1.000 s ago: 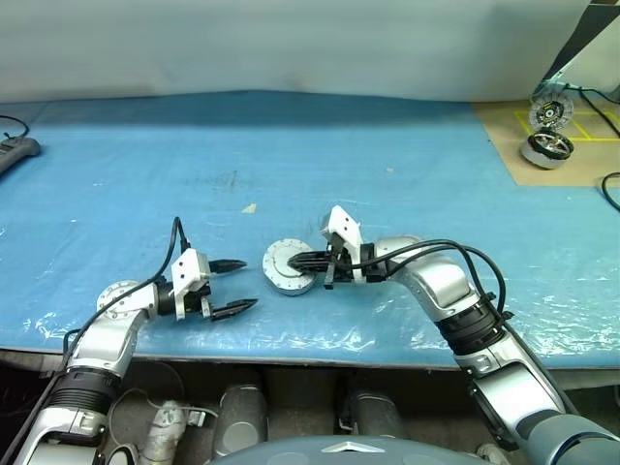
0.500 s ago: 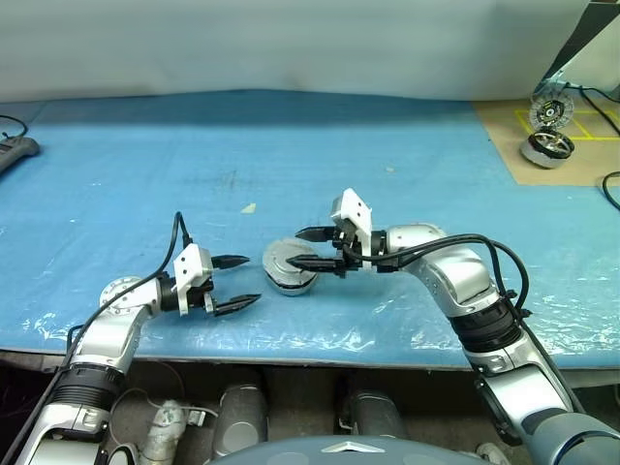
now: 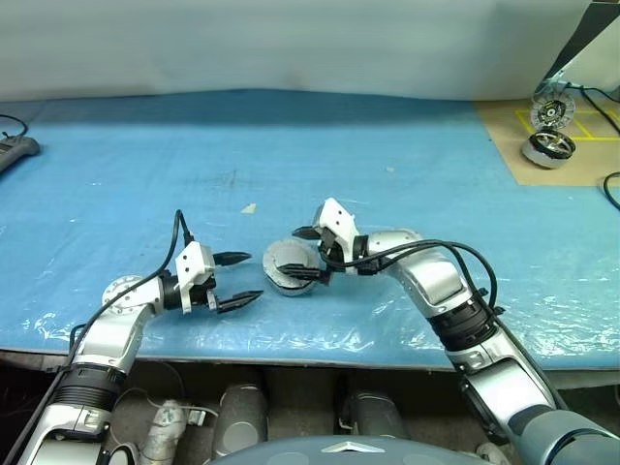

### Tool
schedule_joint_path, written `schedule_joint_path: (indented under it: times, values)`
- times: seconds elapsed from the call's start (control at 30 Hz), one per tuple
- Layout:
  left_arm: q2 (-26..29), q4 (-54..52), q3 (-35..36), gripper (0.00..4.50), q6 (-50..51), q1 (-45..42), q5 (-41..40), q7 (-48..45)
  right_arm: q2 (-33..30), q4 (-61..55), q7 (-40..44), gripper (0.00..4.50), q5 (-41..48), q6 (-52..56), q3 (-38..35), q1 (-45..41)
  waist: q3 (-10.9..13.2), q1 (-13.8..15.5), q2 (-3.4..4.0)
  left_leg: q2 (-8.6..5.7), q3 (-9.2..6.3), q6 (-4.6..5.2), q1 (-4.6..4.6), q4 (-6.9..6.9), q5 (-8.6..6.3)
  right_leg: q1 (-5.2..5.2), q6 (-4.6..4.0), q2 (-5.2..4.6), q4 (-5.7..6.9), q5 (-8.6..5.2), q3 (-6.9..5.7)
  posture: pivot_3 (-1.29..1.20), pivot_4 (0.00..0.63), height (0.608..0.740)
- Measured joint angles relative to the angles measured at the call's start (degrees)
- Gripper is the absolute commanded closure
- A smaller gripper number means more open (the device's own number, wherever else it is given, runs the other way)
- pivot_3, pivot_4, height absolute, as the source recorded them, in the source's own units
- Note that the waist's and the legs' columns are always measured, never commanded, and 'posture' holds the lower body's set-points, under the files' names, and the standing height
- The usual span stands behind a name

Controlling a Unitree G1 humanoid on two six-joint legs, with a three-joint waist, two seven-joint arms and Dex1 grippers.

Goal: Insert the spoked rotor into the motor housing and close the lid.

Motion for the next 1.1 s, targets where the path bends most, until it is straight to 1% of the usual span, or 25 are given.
schedule_joint_path:
  times: [0.23,0.37,0.47,0.57,0.7,0.77,0.9,1.1]
  values:
    - [-0.5,-1.0,-0.3,0.34,0.5,0.7,0.0,0.8,-0.3,-1.0,1.6,0.03,-0.9,-0.8,1.2,0.8,0.0,0.0,0.0,0.0,0.0,0.05,0.03,0.0,-0.03,0.01,0.0,0.0,0.01,0.0,0.0,0.0,0.15,0.74]
    - [-0.9,-1.2,-0.7,0.34,0.6,0.8,0.1,1.0,-0.3,-0.5,1.6,0.03,-3.1,-2.9,2.1,0.6,0.0,0.0,0.0,0.0,0.0,0.04,0.04,0.0,-0.03,0.02,0.0,0.0,0.01,0.0,0.0,0.0,0.15,0.74]
    - [-0.9,-1.2,-0.7,0.34,0.7,0.8,0.1,1.1,-0.3,0.3,1.4,0.58,-3.8,-3.9,2.1,0.6,0.0,0.0,0.0,0.0,0.0,0.05,0.07,0.0,-0.03,0.05,0.0,0.0,0.01,0.0,0.01,0.0,0.15,0.74]
    - [-0.9,-1.2,-0.7,0.34,0.8,0.7,0.1,1.4,-0.1,0.6,1.3,1.55,-4.1,-4.4,2.0,0.7,0.0,0.0,0.0,0.0,0.0,0.05,0.08,0.0,-0.03,0.05,0.0,0.0,0.01,0.0,0.01,0.0,0.15,0.74]
    - [-0.9,-1.2,-0.7,0.34,1.2,0.6,0.1,1.6,0.5,0.9,1.1,1.57,-3.6,-3.3,1.3,0.7,0.0,-0.1,0.0,0.01,0.0,0.05,0.11,0.0,-0.03,0.07,0.0,0.0,0.04,0.0,0.01,0.0,0.15,0.74]
    - [-1.0,-1.3,-0.7,0.34,1.4,0.6,0.1,1.9,1.8,1.0,0.9,1.57,-1.3,-0.1,-0.6,0.7,0.0,0.0,0.0,0.0,0.0,0.05,0.11,0.01,-0.03,0.07,0.0,0.0,0.05,0.0,0.01,0.0,0.15,0.74]
    - [-1.2,-1.6,-0.8,0.34,1.5,0.4,0.7,2.0,1.5,0.9,2.4,1.57,1.8,3.4,-2.8,0.6,0.0,0.0,0.0,0.0,0.0,0.05,0.1,0.02,-0.03,0.08,0.0,0.0,0.04,0.0,0.01,0.0,0.15,0.74]
    - [-1.4,-1.6,-1.4,0.34,1.5,-0.2,0.9,2.0,0.5,0.7,2.7,1.57,0.5,1.9,-1.8,0.6,0.0,0.0,0.0,0.0,0.0,0.05,0.09,0.02,-0.03,0.07,0.0,0.0,0.03,0.0,0.01,0.0,0.15,0.74]
